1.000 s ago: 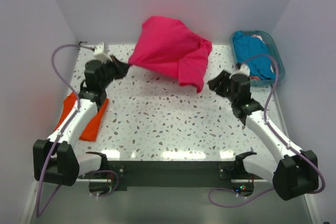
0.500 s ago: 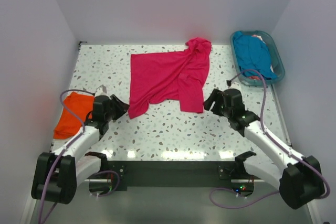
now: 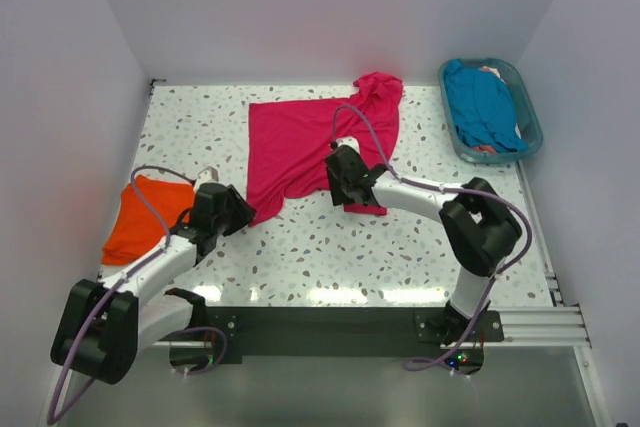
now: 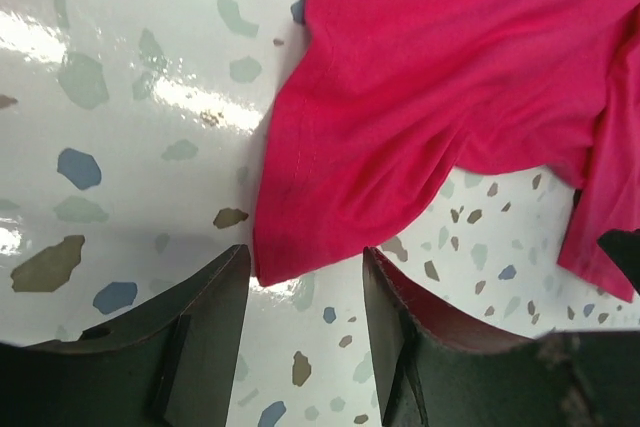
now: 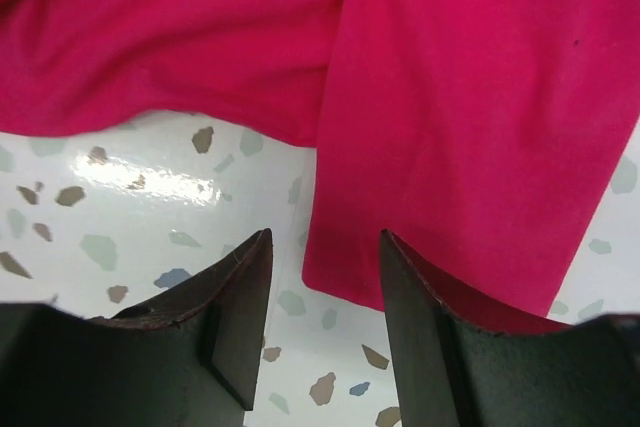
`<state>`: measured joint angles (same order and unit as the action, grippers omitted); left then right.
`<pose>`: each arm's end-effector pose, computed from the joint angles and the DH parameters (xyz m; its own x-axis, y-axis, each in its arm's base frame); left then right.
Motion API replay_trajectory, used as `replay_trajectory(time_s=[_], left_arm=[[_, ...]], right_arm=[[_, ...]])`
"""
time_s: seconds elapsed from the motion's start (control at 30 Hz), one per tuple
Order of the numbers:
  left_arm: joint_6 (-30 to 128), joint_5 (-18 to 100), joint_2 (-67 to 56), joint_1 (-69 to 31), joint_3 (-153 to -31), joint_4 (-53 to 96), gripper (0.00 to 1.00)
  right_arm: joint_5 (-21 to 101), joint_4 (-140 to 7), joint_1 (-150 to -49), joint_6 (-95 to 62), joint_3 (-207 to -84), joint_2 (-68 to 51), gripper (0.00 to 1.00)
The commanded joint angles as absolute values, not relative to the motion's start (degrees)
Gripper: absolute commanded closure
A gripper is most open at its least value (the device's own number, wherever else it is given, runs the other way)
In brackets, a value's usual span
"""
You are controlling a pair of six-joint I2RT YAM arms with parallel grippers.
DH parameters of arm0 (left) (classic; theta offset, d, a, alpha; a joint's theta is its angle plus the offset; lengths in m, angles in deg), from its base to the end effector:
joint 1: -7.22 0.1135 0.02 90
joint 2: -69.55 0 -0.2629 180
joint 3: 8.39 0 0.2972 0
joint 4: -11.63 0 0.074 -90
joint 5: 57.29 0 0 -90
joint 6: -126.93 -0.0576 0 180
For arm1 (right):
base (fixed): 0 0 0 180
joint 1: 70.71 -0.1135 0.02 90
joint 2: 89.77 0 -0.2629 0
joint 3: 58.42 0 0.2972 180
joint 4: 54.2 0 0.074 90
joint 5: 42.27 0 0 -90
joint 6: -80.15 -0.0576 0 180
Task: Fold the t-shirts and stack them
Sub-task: Flatten the tshirt out
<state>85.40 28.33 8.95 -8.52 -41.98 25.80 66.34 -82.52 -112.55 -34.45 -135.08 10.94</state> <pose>0.2463 -0.0648 0.1210 -0.5812 -0.6117 -0.5367 -0.3318 0.7803 -0.5301 0.3242 0.2656 0.1489 -0.7392 -0.1323 -0.6604 -0.1972 0.9801 0.0244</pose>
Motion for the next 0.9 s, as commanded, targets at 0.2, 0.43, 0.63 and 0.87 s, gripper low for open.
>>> replay_trajectory(time_s=[0.2, 0.43, 0.63, 0.87], left_arm=[[87.4, 23.7, 2.4, -11.2, -43.0, 24.6, 0.46], [87.7, 21.3, -3.0, -11.4, -44.9, 25.7, 0.50], [87.9, 22.8, -5.0, -12.1, -45.3, 24.6, 0.65], [86.8, 22.7, -5.0, -12.3, -46.8, 27.0, 1.00]], right_arm=[[72.3, -89.7, -115.9, -33.4, -141.1, 17.2, 0.53], [71.8, -91.1, -116.3, -34.6, -141.9, 19.8, 0.63], [71.7, -92.6, -116.2, -34.7, -142.5, 18.1, 0.83], [68.8, -94.1, -113.5, -34.8, -141.6, 8.4, 1.00]])
